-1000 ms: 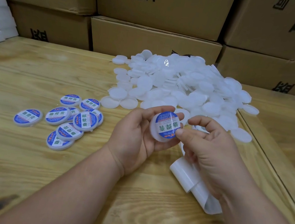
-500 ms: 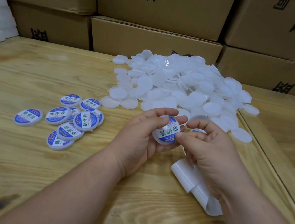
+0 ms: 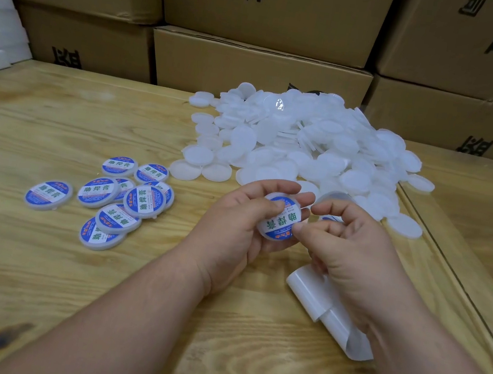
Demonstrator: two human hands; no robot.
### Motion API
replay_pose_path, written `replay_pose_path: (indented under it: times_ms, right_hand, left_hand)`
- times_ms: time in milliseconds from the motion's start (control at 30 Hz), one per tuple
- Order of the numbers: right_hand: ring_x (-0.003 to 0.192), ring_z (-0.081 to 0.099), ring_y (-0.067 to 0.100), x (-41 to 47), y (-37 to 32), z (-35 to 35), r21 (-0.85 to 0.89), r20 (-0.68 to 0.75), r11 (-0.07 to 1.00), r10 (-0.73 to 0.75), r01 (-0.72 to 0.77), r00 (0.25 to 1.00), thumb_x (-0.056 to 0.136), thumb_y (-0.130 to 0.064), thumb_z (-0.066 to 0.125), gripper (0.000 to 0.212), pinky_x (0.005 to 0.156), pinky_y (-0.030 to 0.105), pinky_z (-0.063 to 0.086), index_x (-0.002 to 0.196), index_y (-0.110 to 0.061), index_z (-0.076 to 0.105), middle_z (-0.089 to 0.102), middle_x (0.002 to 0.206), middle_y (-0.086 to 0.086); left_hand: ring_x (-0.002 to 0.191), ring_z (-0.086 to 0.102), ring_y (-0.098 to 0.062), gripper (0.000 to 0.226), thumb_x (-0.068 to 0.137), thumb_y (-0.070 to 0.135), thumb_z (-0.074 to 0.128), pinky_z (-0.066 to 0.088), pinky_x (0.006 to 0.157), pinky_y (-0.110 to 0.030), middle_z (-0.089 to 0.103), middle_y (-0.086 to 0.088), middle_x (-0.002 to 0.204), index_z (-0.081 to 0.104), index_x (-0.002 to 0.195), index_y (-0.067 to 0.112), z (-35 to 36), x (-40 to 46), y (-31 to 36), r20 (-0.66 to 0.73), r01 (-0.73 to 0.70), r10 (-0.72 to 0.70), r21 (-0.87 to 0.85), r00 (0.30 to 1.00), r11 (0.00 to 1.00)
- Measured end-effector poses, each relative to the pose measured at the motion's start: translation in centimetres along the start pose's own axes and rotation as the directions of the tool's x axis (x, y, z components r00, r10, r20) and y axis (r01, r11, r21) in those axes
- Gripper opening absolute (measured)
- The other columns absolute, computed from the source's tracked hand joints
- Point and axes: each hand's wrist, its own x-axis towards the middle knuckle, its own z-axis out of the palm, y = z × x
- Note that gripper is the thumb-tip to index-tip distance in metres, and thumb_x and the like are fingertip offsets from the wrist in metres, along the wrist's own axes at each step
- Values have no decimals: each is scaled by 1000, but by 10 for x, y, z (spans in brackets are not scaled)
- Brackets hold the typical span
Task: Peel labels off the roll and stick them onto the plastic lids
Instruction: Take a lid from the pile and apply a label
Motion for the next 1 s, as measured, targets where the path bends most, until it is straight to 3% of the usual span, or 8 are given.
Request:
replay_pose_path:
  times_ms: [167, 267, 400, 500, 633, 833, 1000]
  right_hand:
    - [50, 57, -1, -1, -1, 3, 3, -10, 1000, -2, 2, 1000, 81, -12, 82, 27, 62, 26, 38, 98, -19, 62, 71, 64, -2]
    - [50, 57, 0, 0, -1, 3, -3, -23, 1000, 8, -8, 1000, 77, -19, 84, 27, 60, 24, 39, 95, -21, 64, 72, 64, -3]
    - [51, 56, 10, 1, -1, 0, -17, -45, 998, 61, -62, 997, 89, -22, 75, 9, 49, 23, 43, 97, -20, 70, 78, 78, 1]
    - [55, 64, 13, 1, -5, -1, -20, -26, 995, 96, -96, 995, 97, -23, 65, 10, 48, 24, 46, 96, -18, 73, 80, 91, 5]
    - [56, 70, 18, -1, -9, 2, -14, -62, 993, 115, -116, 991, 100, -20, 59, 23, 42, 22, 48, 85, -17, 77, 80, 88, 6]
    - [54, 70, 19, -2, -9, 2, -16, -214, 1000, 20, -24, 977, 98, -18, 60, 13, 42, 24, 51, 94, -11, 70, 79, 81, 6]
    - [56, 70, 19, -3, -13, -9, -19, -316, 996, -84, 83, 945, 97, -17, 60, 13, 45, 24, 51, 92, -11, 70, 79, 82, 7]
  left_hand:
    - [118, 68, -32, 39, 80, -6, 47, 61, 79, -37, 74, -13, 119, 65, 110, 10, -2, 3, -1, 5, -7, 7, 14, 1000, 1000]
    - [118, 67, -34, 52, 67, -6, 41, 61, 84, -39, 74, -13, 119, 65, 111, 10, -5, 5, -4, -5, -12, 12, 11, 1000, 1000]
    - [112, 71, -28, 49, 70, -6, 45, 57, 94, -43, 74, -13, 117, 61, 113, 13, -7, 7, -8, -37, -50, 54, 95, 998, 994]
    - [109, 72, -26, 48, 72, -4, 49, 60, 84, -34, 76, -10, 114, 59, 114, 16, -7, 6, -9, -64, -76, 87, 160, 994, 984]
    - [104, 74, -22, 47, 72, -3, 53, 58, 77, -26, 76, -6, 112, 59, 113, 18, -6, 4, -11, -85, -109, 132, 239, 988, 965]
    - [99, 75, -23, 46, 70, 2, 66, 59, 92, -39, 77, -1, 107, 58, 111, 20, -6, 6, -12, -100, -146, 186, 320, 977, 936]
    - [94, 76, -25, 47, 71, 0, 68, 62, 82, -34, 78, -2, 101, 57, 112, 19, -13, 7, -6, -158, -146, 195, 280, 968, 949]
